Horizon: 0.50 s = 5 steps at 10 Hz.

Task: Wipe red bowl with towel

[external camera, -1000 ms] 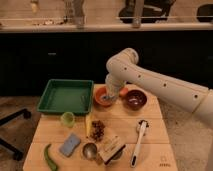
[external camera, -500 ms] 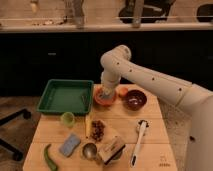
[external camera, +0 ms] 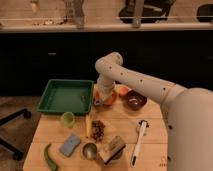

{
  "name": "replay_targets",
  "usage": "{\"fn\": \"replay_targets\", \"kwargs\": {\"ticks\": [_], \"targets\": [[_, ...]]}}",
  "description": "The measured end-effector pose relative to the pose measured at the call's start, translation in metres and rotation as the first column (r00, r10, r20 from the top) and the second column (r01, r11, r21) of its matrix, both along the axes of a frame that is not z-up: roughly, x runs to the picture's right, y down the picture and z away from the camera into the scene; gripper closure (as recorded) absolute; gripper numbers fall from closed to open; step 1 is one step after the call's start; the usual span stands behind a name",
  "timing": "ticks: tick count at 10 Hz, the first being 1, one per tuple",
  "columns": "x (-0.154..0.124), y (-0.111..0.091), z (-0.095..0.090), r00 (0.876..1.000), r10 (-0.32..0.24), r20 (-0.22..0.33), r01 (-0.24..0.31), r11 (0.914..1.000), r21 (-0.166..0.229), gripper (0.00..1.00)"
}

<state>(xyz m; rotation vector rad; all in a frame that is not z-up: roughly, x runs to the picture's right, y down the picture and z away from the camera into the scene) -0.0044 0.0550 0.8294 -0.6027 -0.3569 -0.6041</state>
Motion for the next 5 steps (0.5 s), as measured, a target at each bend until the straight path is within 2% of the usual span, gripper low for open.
{"fn": "replay_targets", "kwargs": {"ticks": [3, 5], "targets": [[0.013, 0.009, 0.014, 1.000, 0.010, -0.015, -0.011, 0.9990, -0.043, 1.00], [0.019, 0.006, 0.024, 1.000, 0.014, -0.022, -0.015, 0.9986, -0.050, 1.00]]}}
